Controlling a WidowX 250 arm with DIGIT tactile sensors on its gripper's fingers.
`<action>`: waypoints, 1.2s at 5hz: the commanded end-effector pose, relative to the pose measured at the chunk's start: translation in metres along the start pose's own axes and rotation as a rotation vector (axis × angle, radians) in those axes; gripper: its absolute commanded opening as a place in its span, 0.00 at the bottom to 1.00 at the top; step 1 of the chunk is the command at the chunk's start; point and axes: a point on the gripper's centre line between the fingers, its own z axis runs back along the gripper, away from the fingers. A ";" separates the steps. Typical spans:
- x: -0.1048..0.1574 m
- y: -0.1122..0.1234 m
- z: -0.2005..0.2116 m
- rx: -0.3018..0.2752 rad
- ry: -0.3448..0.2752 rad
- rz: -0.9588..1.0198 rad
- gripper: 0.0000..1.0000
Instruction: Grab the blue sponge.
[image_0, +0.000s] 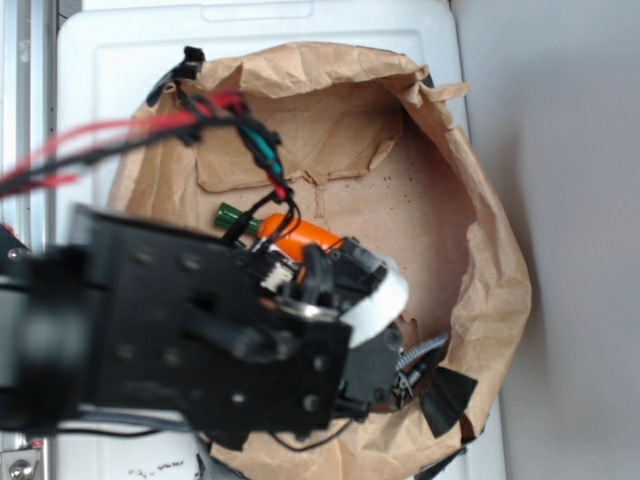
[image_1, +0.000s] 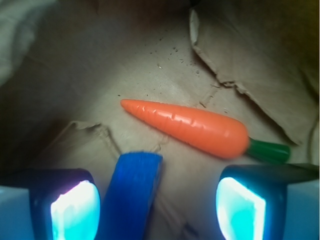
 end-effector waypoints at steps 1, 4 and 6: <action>-0.012 -0.029 0.005 -0.094 0.058 -0.053 1.00; -0.045 -0.007 -0.027 -0.104 0.065 -0.061 1.00; -0.048 0.005 -0.034 -0.105 0.050 -0.025 0.00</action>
